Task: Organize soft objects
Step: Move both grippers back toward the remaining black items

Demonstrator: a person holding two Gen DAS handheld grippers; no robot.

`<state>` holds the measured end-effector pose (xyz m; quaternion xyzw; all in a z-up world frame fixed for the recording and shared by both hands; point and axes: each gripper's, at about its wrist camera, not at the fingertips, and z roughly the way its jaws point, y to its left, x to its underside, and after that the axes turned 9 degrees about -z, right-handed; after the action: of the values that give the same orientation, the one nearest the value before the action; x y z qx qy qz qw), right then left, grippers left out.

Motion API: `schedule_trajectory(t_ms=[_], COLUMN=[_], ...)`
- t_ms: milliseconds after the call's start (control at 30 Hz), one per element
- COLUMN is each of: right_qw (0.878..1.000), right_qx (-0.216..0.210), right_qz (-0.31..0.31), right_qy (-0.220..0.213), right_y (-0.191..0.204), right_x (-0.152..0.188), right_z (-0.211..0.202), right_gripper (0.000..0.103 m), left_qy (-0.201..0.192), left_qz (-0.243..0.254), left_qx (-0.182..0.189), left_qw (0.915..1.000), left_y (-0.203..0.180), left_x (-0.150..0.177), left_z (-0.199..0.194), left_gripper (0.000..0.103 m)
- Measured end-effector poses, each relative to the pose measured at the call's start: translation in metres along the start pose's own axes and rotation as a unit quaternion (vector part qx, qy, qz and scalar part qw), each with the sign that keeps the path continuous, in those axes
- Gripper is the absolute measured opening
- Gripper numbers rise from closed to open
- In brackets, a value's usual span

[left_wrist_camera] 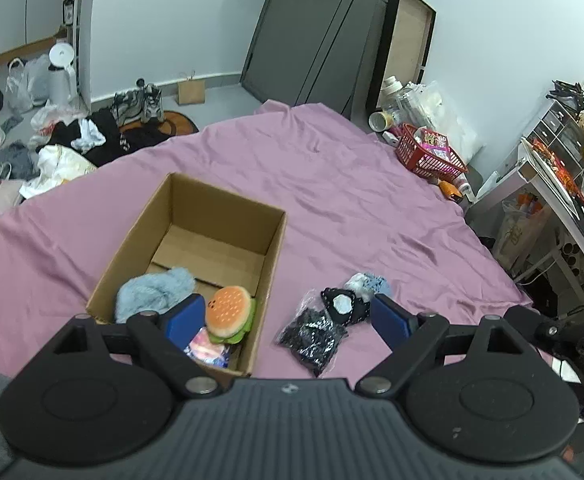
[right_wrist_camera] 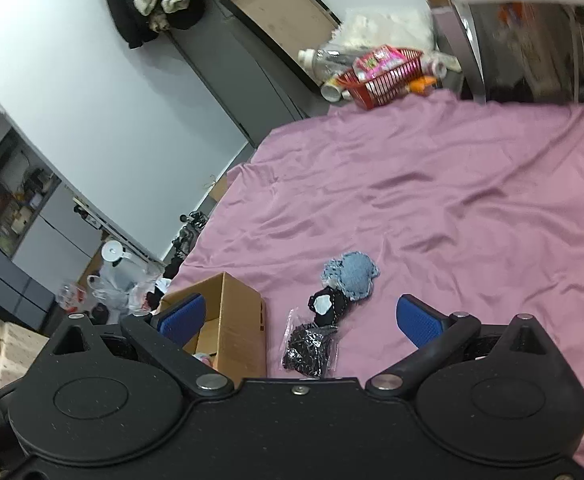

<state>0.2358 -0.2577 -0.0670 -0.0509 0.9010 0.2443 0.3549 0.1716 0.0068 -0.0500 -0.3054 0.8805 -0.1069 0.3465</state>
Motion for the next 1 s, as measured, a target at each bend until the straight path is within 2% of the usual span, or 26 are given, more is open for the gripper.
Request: schedule_trajectory(t_ms=[100, 300, 633, 800, 1000], right_qw=[1.0, 0.997, 0.993, 0.987, 0.985], right_qx=[-0.006, -0.048, -0.064, -0.071, -0.077], right_qz=[0.017, 0.065, 0.096, 0.135, 0.143], right_qy=[0.004, 0.023, 0.029, 0.051, 0.065], right_y=[-0.013, -0.037, -0.063, -0.079, -0.086], right_x=[0.001, 0.001, 0.0, -0.004, -0.005], right_z=[0.005, 0.013, 0.035, 0.06, 0.082], right_gripper=[0.103, 0.103, 0.103, 0.103, 0.103], left_qy=[-0.001, 0.011, 0.036, 0.061, 0.074], left_qz=[0.002, 0.0, 0.001, -0.012, -0.008], left_qx=[-0.001, -0.006, -0.014, -0.02, -0.03], left_qw=[1.0, 0.9999, 0.9992, 0.9979, 0.9968], left_y=[-0.01, -0.029, -0.046, -0.053, -0.061], left_x=[0.002, 0.004, 0.02, 0.03, 0.04], left_z=[0.005, 0.019, 0.06, 0.086, 0.112], left_gripper=[0.089, 0.089, 0.089, 0.089, 0.089])
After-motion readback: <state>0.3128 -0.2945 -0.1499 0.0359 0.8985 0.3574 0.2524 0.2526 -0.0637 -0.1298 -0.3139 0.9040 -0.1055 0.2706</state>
